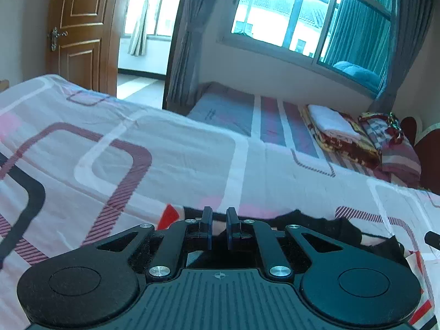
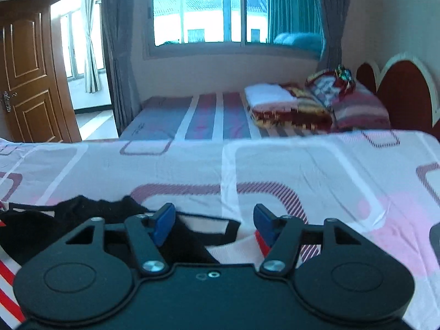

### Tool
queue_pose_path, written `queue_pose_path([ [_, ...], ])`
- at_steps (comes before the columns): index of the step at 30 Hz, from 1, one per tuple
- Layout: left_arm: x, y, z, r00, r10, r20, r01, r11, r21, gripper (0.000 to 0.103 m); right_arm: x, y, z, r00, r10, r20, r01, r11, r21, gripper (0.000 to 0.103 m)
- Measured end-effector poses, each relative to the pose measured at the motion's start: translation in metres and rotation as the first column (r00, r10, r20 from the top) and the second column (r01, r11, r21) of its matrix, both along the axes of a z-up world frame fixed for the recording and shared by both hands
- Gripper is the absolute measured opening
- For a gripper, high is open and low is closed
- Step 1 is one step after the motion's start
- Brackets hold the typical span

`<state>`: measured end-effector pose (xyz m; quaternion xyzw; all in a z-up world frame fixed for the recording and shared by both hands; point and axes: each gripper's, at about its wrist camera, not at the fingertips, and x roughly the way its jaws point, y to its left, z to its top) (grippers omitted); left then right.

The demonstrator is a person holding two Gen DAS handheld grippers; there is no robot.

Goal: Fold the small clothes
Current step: 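Carry the hem with both tools over the sweater toward the collar, then release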

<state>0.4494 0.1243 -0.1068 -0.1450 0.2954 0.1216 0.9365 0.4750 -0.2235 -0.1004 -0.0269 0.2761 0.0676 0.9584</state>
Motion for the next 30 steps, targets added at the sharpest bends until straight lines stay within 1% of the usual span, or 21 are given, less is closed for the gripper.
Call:
queue_pose_path([
  [4,-0.008,-0.006,0.01,1.0,-0.026,0.009,0.026,1.0,0.008,0.008,-0.006,0.009,0.011,0.998,0.059,0.024,-0.059,0.998,-0.008,0.059],
  [6,-0.012,-0.014,0.015,0.998,-0.055,0.013,0.055,0.998,0.01,0.008,-0.008,0.017,0.012,0.995,0.099,0.018,-0.098,0.995,-0.027,0.057],
  [9,-0.02,-0.029,0.017,0.994,-0.106,0.021,0.106,0.994,0.02,0.008,-0.009,0.027,0.008,0.991,0.135,-0.01,-0.135,0.99,-0.029,0.057],
  [12,-0.022,-0.043,0.004,0.987,-0.161,-0.024,0.162,0.987,0.01,0.008,-0.011,0.036,-0.002,0.986,0.161,-0.038,-0.163,0.986,-0.041,0.057],
  [15,-0.02,-0.054,-0.018,0.979,-0.184,-0.084,0.187,0.982,0.025,0.008,-0.011,0.043,-0.015,0.98,0.182,-0.075,-0.186,0.981,-0.048,0.057],
  [17,-0.014,-0.054,-0.033,0.976,-0.174,-0.13,0.18,0.983,0.033,0.008,-0.012,0.047,-0.023,0.977,0.193,-0.093,-0.199,0.979,-0.054,0.057],
  [19,-0.006,-0.047,-0.046,0.976,-0.133,-0.173,0.141,0.989,0.033,0.008,-0.009,0.051,-0.03,0.973,0.203,-0.106,-0.212,0.974,-0.078,0.057],
  [21,-0.004,-0.038,-0.052,0.981,-0.12,-0.153,0.126,0.991,0.034,0.008,-0.008,0.051,-0.037,0.973,0.197,-0.117,-0.21,0.972,-0.107,0.057],
  [24,0.004,-0.03,-0.052,0.984,-0.083,-0.154,0.089,0.996,0.032,0.008,0.0,0.041,-0.052,0.975,0.164,-0.15,-0.185,0.973,-0.138,0.057],
  [26,0.012,-0.024,-0.054,0.986,-0.065,-0.151,0.069,0.997,0.021,0.008,0.004,0.031,-0.062,0.979,0.146,-0.144,-0.171,0.97,-0.174,0.058],
  [27,0.016,-0.023,-0.055,0.988,-0.059,-0.145,0.064,0.998,0.028,0.008,0.005,0.028,-0.064,0.98,0.144,-0.136,-0.167,0.97,-0.179,0.066],
  [30,0.022,-0.023,-0.058,0.991,-0.038,-0.131,0.045,0.998,0.051,0.008,0.012,0.021,-0.066,0.987,0.093,-0.133,-0.117,0.976,-0.185,0.067],
])
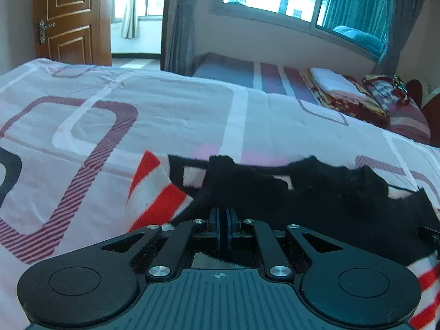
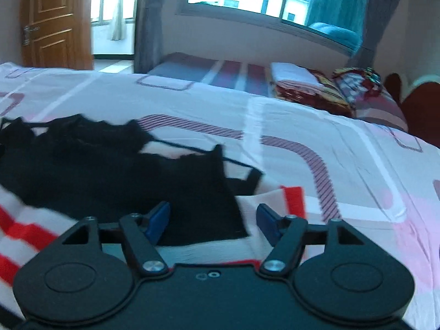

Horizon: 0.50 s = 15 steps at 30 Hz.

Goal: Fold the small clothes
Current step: 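Carry the hem with both tools over the sweater toward the collar, then release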

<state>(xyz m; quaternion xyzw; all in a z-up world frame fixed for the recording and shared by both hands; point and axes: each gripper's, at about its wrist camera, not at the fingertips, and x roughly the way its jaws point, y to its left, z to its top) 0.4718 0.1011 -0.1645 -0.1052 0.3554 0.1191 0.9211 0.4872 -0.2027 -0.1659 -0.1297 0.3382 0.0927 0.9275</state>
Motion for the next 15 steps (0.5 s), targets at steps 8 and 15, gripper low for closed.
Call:
queue_pose_path([
  [8,-0.025,-0.003,0.016,1.0,-0.008,0.03,0.008,1.0,0.011,0.008,-0.003,-0.013,0.01,0.998,-0.058,-0.021,0.06,0.995,0.08,0.054],
  [15,-0.079,-0.034,0.031,0.988,-0.139,0.064,0.141,0.99,-0.024,0.008,-0.057,0.013,0.038,0.996,0.092,0.002,-0.091,0.983,0.157,0.049],
])
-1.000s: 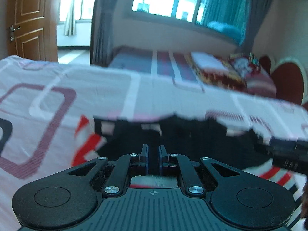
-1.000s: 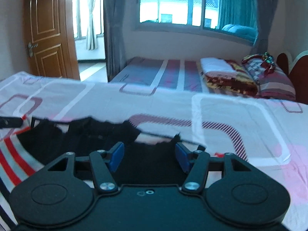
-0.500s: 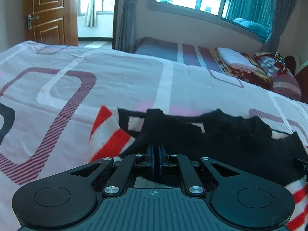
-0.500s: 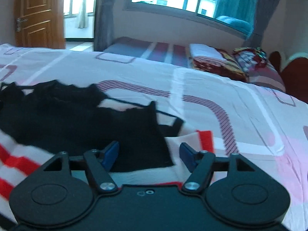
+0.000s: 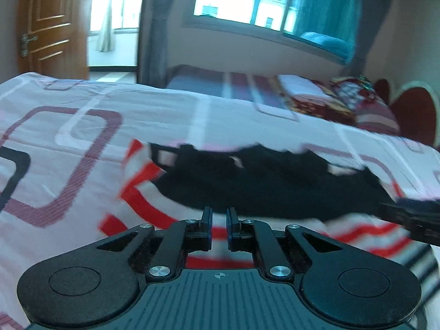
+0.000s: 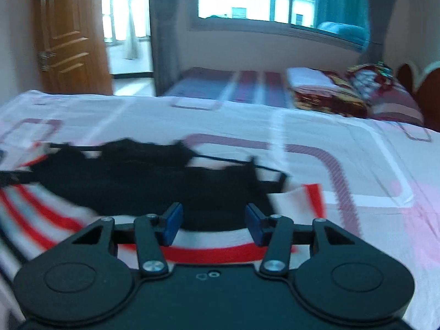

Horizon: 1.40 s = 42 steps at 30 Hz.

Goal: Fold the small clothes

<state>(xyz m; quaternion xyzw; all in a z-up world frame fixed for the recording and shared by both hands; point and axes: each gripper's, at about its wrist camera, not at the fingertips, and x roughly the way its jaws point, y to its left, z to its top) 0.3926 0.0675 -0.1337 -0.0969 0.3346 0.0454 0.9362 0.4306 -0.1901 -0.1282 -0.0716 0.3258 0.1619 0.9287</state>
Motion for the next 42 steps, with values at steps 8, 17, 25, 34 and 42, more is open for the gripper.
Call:
queue_pose_path([
  [8,-0.018,0.005,-0.024,0.999,0.025,-0.02,-0.024,0.999,0.042,0.008,-0.026,0.05,-0.02,0.993,0.115,-0.016,-0.116,0.986,-0.119,0.049],
  [17,-0.036,0.015,-0.008,0.997,0.076,-0.025,-0.075,0.997,0.036,0.008,-0.028,0.014,-0.021,0.999,-0.03,-0.021,0.028,0.998,-0.064,0.055],
  [25,-0.048,-0.022,-0.01,0.998,-0.047,-0.03,0.047,0.999,0.022,0.008,-0.063,0.031,-0.014,0.999,0.01,-0.043,-0.01,1.0,0.003,0.05],
  [34,-0.064,0.007,-0.022,0.999,0.006,-0.045,-0.006,1.0,-0.01,0.008,-0.079,-0.008,-0.027,0.997,-0.044,-0.056,0.041,0.998,-0.037,0.056],
  [42,-0.072,0.009,-0.014,0.998,0.032,-0.059,-0.034,0.999,-0.032,0.008,-0.096,-0.024,-0.03,0.992,-0.123,-0.043,0.116,0.984,-0.134,0.053],
])
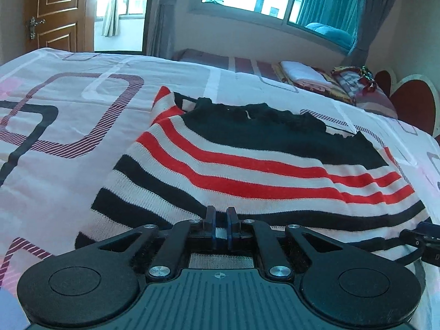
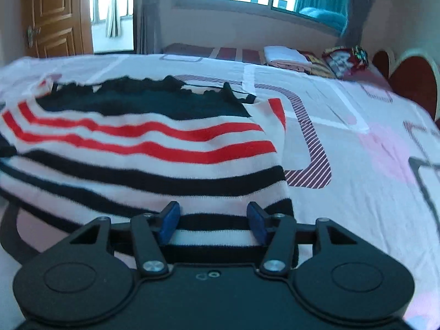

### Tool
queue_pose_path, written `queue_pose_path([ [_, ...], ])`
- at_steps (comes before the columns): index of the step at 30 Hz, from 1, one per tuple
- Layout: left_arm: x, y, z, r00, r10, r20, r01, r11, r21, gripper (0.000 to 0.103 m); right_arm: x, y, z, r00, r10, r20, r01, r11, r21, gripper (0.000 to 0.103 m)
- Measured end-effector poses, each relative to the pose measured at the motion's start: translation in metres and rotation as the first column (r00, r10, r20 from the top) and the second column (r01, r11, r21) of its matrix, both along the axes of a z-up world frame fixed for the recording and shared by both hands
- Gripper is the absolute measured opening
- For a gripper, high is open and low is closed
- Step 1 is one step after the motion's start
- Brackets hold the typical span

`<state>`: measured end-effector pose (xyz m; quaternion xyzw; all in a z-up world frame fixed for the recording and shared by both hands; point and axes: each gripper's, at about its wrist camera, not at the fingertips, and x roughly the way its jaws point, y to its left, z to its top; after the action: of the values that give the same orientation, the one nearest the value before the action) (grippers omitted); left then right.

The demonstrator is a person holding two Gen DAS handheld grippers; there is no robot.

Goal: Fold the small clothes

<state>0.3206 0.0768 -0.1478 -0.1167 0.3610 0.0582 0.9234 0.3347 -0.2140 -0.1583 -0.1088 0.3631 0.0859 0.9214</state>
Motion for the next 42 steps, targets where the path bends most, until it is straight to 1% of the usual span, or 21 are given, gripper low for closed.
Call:
queue_pose_path([
  [3,-0.009,-0.001,0.008,1.0,0.009,0.01,-0.008,1.0,-0.019,0.008,-0.005,0.005,0.01,1.0,-0.001,0.003,0.0,0.997,0.072,0.053],
  [6,-0.016,-0.003,0.012,1.0,0.004,0.018,-0.004,1.0,-0.03,0.008,-0.012,0.019,0.019,0.999,0.032,0.026,-0.034,0.995,0.094,0.053],
  [8,-0.017,-0.003,0.009,1.0,0.001,0.012,-0.001,1.0,-0.024,0.008,-0.012,0.029,0.021,0.998,0.046,0.031,-0.049,0.992,0.113,0.053],
  [10,-0.015,-0.002,0.0,1.0,0.005,-0.02,-0.005,1.0,-0.013,0.008,-0.011,0.038,0.022,0.998,0.055,0.034,-0.059,0.989,0.132,0.054],
  [11,-0.015,0.0,-0.006,0.999,0.005,-0.033,-0.006,1.0,-0.016,0.008,-0.011,0.041,0.022,0.998,0.057,0.037,-0.062,0.989,0.133,0.054],
  [13,-0.017,0.003,-0.011,1.0,0.007,-0.022,-0.007,1.0,-0.029,0.008,-0.009,0.048,0.017,0.997,0.066,0.028,-0.069,0.99,0.127,0.056],
  [16,-0.016,0.002,-0.008,0.999,0.008,-0.041,-0.009,1.0,-0.027,0.008,0.0,0.052,-0.002,0.997,0.059,-0.052,-0.054,0.995,0.085,0.059],
  [22,-0.026,0.014,-0.002,0.995,0.052,-0.08,-0.063,0.989,-0.134,0.008,-0.008,0.045,0.008,0.998,0.057,-0.03,-0.053,0.991,0.124,0.061],
  [26,-0.038,0.021,-0.003,0.991,0.086,-0.099,-0.108,0.964,-0.244,0.008,-0.014,0.045,0.019,0.997,0.079,0.001,-0.078,0.987,0.143,0.062],
  [28,-0.044,0.025,-0.007,0.988,0.106,-0.113,-0.137,0.94,-0.313,0.008,-0.013,0.05,0.024,0.995,0.095,0.011,-0.095,0.984,0.152,0.063],
  [30,-0.049,0.03,-0.012,0.981,0.141,-0.13,-0.181,0.904,-0.387,0.008,-0.013,0.053,0.026,0.994,0.106,0.014,-0.107,0.981,0.161,0.063],
  [31,-0.051,0.031,-0.015,0.979,0.153,-0.136,-0.197,0.888,-0.416,0.008,-0.013,0.054,0.027,0.994,0.111,0.016,-0.112,0.98,0.166,0.064],
  [33,-0.054,0.031,-0.02,0.977,0.166,-0.133,-0.208,0.867,-0.453,0.011,-0.011,0.057,0.028,0.993,0.119,0.019,-0.121,0.977,0.176,0.064],
  [34,-0.055,0.03,-0.022,0.977,0.171,-0.127,-0.211,0.86,-0.465,0.025,-0.01,0.059,0.028,0.992,0.124,0.019,-0.125,0.976,0.178,0.064],
  [35,-0.057,0.03,-0.025,0.98,0.17,-0.105,-0.199,0.846,-0.494,0.065,-0.009,0.061,0.027,0.992,0.128,0.018,-0.129,0.975,0.18,0.064],
  [36,-0.059,0.029,-0.026,0.978,0.189,-0.088,-0.207,0.833,-0.513,0.102,-0.008,0.062,0.027,0.991,0.131,0.015,-0.132,0.974,0.182,0.064],
  [37,-0.064,0.027,-0.023,0.967,0.245,-0.066,-0.244,0.833,-0.497,0.102,-0.008,0.064,0.025,0.991,0.135,0.012,-0.135,0.973,0.185,0.064],
  [38,-0.067,0.025,-0.021,0.962,0.271,-0.034,-0.254,0.842,-0.476,0.103,-0.007,0.065,0.024,0.99,0.139,0.007,-0.138,0.972,0.189,0.064],
  [39,-0.065,0.023,-0.021,0.966,0.258,-0.032,-0.243,0.854,-0.46,0.103,-0.006,0.066,0.023,0.99,0.141,0.003,-0.139,0.971,0.193,0.064],
  [40,-0.061,0.023,-0.024,0.968,0.247,-0.051,-0.242,0.853,-0.462,0.103,-0.006,0.066,0.022,0.99,0.141,0.0,-0.139,0.971,0.194,0.064],
  [42,-0.057,0.025,-0.032,0.962,0.262,-0.073,-0.263,0.83,-0.492,0.102,-0.004,0.065,0.02,0.99,0.142,-0.003,-0.138,0.971,0.194,0.064],
])
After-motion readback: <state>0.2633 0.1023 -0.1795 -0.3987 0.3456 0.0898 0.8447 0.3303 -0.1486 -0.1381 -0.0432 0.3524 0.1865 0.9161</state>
